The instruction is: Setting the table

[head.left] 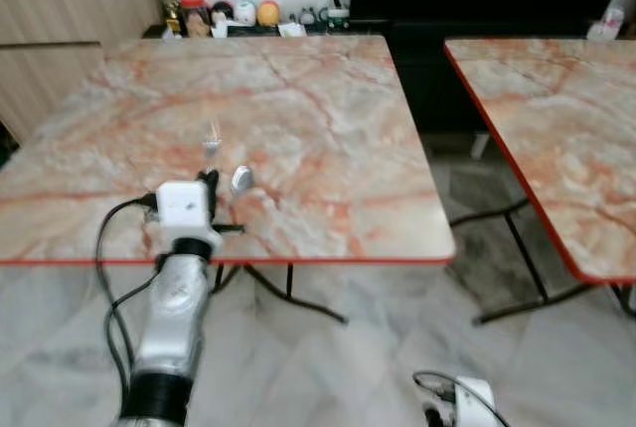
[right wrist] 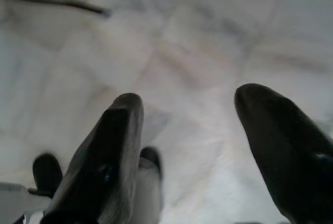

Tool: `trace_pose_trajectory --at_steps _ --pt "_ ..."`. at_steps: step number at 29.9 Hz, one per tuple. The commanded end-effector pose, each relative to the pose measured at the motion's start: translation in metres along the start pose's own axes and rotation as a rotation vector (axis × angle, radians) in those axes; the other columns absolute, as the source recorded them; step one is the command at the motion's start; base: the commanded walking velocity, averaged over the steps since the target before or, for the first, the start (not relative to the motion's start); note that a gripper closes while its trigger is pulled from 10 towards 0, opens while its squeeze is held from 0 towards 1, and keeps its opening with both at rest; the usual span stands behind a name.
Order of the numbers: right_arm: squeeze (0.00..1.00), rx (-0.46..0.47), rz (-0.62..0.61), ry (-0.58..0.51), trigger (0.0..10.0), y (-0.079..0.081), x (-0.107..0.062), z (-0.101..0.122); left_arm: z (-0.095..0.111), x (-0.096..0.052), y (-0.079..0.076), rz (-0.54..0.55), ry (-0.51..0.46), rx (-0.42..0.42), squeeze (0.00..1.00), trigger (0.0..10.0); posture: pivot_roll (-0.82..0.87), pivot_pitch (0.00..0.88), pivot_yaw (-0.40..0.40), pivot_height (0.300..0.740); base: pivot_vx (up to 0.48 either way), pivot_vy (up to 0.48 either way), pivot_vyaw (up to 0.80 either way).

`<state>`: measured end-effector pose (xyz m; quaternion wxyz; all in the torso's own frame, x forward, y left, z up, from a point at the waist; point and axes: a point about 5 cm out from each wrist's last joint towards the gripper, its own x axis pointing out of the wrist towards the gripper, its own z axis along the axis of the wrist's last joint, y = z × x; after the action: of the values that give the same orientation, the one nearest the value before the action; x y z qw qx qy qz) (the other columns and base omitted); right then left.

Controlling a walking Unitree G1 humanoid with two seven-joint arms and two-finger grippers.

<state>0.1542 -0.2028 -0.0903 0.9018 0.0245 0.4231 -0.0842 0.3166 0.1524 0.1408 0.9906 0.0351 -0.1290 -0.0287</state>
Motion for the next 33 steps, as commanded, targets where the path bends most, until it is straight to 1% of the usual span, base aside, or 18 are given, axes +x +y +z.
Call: trace_pose_trajectory --at_steps 1,3,4,8,11,12,14,17,25,33 --pt "0.0 0.014 0.01 0.001 10.0 0.005 0.0 0.0 0.001 -0.004 0.012 0.001 0.0 0.039 0.0 10.0 0.02 0.0 -0.018 0.74 0.0 -0.315 0.0" --pt "0.0 0.014 0.01 0.001 10.0 0.005 0.0 0.0 0.0 -0.004 0.012 -0.008 0.002 0.043 0.0 10.0 0.02 0.0 -0.018 0.74 0.0 -0.313 0.0" --pt "0.0 0.013 0.011 0.0 10.0 0.005 0.0 0.0 0.001 -0.005 0.012 -0.024 -0.002 0.058 0.0 10.0 0.02 0.0 -0.018 0.74 0.0 -0.315 0.0" --pt "0.0 0.01 0.013 -0.001 10.0 0.005 0.0 0.0 0.001 -0.004 0.01 -0.027 -0.004 0.059 0.0 10.0 0.02 0.0 -0.019 0.74 0.0 -0.314 0.0" --pt "0.0 0.006 0.014 -0.001 10.0 0.005 0.0 0.001 0.003 0.001 0.002 -0.031 -0.014 0.036 0.0 10.0 0.02 0.0 -0.018 0.74 0.0 -0.311 0.0" --pt "0.0 0.006 0.014 -0.001 10.0 0.005 0.0 0.001 0.003 0.001 0.002 -0.031 -0.014 0.036 0.0 10.0 0.02 0.0 -0.018 0.74 0.0 -0.315 0.0" --pt "0.0 0.005 0.013 -0.003 10.0 0.005 0.001 0.001 0.005 0.003 -0.005 -0.052 -0.022 0.032 0.0 10.0 0.02 0.0 -0.016 0.74 0.0 -0.313 0.0" --pt "0.0 0.006 0.012 -0.004 10.0 0.005 0.001 0.001 0.005 0.004 -0.007 -0.059 -0.023 0.032 0.0 10.0 0.01 0.0 -0.016 0.74 0.0 -0.311 0.0" --pt "0.0 0.007 0.007 -0.007 10.0 0.005 0.001 0.002 0.007 0.009 -0.008 -0.058 -0.027 0.027 0.0 10.0 0.01 0.012 -0.013 0.74 0.0 -0.338 0.0" --pt "0.0 0.008 0.007 -0.007 10.0 0.005 0.001 0.003 0.007 0.01 -0.006 -0.056 -0.027 0.032 0.0 10.0 0.01 0.016 -0.01 0.74 0.0 -0.351 0.0"
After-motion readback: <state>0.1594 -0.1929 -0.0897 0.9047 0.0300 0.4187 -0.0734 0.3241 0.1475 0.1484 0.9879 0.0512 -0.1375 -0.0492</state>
